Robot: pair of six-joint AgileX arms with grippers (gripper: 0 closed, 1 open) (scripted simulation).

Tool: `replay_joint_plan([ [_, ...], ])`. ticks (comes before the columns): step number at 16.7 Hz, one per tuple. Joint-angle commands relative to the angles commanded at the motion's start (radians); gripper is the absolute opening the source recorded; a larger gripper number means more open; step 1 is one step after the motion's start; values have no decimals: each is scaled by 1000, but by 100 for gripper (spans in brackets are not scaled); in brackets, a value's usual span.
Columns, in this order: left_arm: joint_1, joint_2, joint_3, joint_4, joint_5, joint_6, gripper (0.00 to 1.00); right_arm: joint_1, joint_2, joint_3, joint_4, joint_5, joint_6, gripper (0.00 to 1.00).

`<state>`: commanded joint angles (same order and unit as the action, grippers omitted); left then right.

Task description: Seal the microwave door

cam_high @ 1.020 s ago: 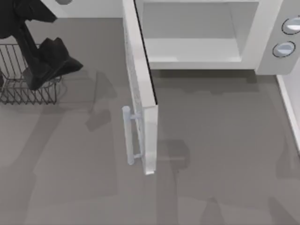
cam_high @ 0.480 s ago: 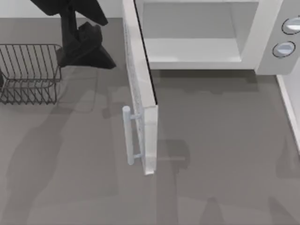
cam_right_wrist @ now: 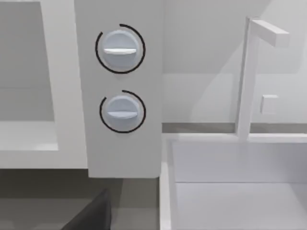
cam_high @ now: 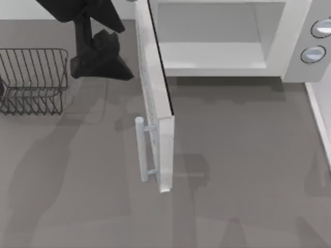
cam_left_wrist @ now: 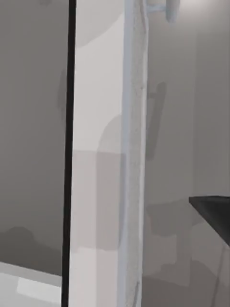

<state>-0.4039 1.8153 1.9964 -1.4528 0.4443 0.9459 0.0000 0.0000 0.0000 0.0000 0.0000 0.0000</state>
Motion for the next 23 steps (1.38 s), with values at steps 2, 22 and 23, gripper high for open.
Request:
replay_joint_plan([
  [2, -21, -3, -70, 76, -6, -21, 100, 0, 0, 0, 0, 0, 0, 100],
  [22, -81, -7, -263, 293, -25, -84, 25, 0, 0, 0, 0, 0, 0, 100],
  [23, -81, -7, -263, 293, -25, -84, 17, 0, 0, 0, 0, 0, 0, 100],
])
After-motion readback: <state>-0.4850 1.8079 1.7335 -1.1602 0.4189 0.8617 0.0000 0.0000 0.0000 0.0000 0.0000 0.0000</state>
